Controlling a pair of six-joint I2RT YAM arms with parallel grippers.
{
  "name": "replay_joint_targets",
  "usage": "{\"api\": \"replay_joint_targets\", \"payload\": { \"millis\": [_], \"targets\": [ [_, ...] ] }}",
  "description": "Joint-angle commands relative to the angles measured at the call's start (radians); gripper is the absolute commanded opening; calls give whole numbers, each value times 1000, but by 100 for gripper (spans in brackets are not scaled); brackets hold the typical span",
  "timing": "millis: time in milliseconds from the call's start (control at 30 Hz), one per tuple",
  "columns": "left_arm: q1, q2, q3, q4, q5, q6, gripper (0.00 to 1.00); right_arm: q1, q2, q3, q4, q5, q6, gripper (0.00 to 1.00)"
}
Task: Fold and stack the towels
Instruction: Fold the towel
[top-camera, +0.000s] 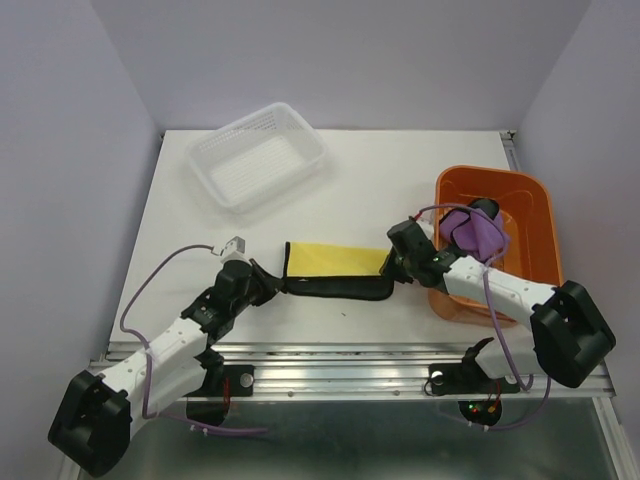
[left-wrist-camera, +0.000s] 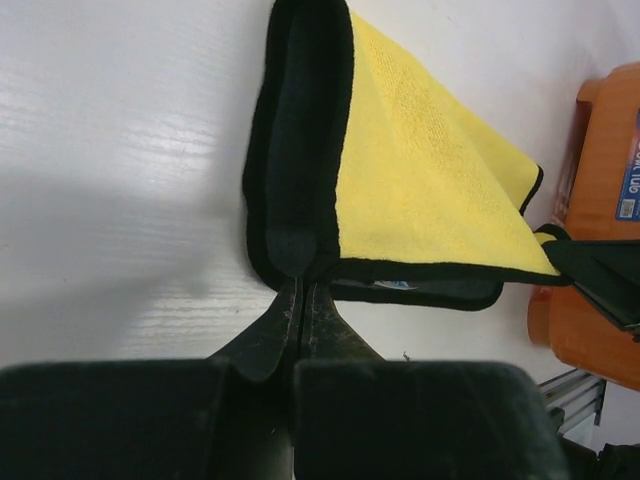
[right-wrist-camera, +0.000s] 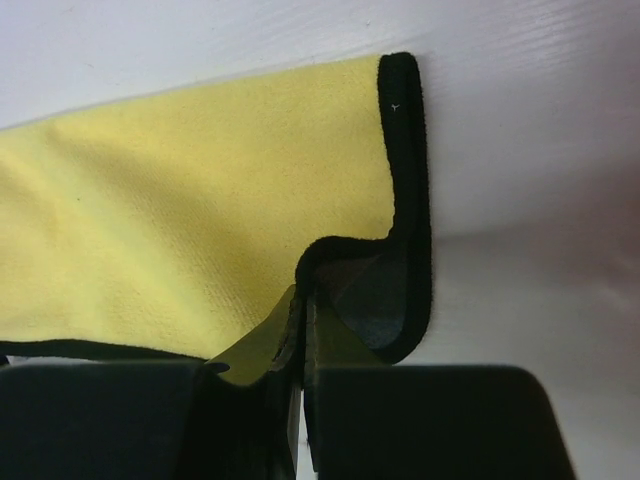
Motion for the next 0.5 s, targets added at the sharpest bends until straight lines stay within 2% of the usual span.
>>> {"api": "replay_joint_targets", "payload": {
  "millis": [0,267,367,400,433,467],
  "targets": [
    [-8,-38,-5,-38,-27,-31,0,13,-40,-33,15,39,28,1],
    [-11,17,15,-44,-10,-34,0,28,-14,-55,55,27,25,5],
    [-12,24,18,-49,-6,-42,0,33,-9,-60,49,27,31,11],
    [-12,19,19,-55,-7,-48,7,33,-9,-61,48,27,31,15],
    [-12,13,23,-61,-9,-51,27,37,-12,-63,40,30,33,24],
    [-12,8,24,-81,-10,-56,43,40,-21,-60,40,32,24,28]
  ]
}}
